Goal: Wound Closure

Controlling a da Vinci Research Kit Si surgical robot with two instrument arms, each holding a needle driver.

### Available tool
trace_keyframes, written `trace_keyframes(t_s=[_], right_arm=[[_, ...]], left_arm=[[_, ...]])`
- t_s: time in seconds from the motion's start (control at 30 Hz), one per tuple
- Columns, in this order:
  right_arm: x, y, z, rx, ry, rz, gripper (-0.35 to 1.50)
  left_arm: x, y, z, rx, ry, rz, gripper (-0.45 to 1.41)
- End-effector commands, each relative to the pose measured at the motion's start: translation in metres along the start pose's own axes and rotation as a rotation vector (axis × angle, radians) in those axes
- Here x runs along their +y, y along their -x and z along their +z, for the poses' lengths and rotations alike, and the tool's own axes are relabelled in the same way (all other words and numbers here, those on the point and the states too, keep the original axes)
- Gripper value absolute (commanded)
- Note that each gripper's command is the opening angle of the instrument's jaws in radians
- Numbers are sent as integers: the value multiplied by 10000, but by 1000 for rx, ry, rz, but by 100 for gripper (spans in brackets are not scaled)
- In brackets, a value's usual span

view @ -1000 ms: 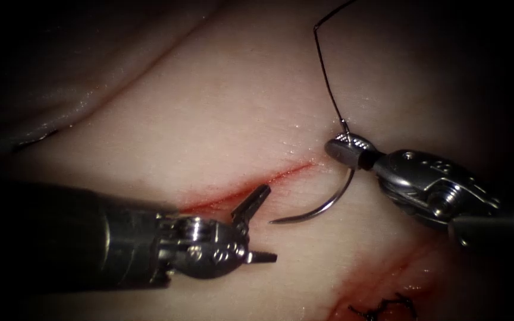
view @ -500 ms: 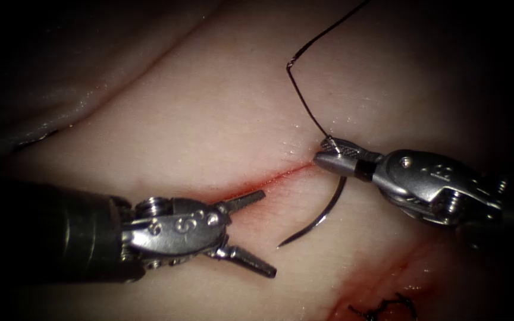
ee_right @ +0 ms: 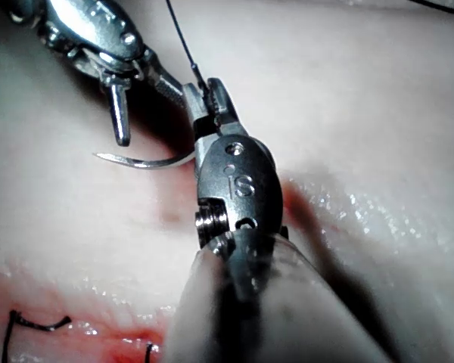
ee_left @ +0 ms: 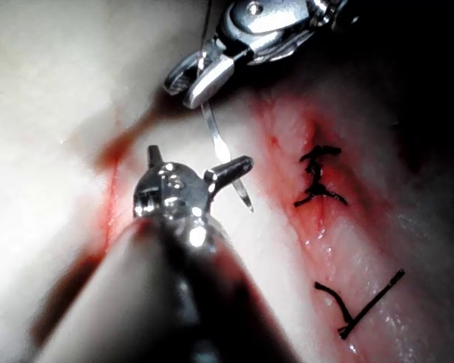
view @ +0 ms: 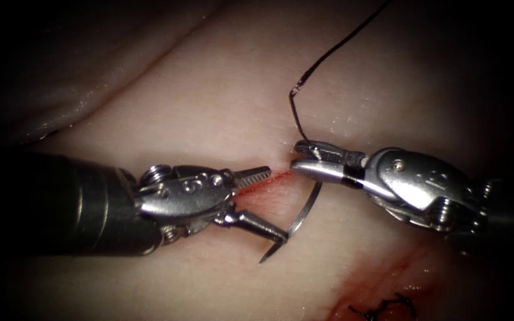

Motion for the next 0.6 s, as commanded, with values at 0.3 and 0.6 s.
trace_keyframes(t_s=[0.3, 0.6], right_arm=[[1, -1, 6, 55, -1, -60, -35], [5, -19, -2, 169, 46, -117, -35]], left_arm=[[5, 6, 1, 61, 169, -102, 93], [5, 8, 3, 78, 245, -114, 89]])
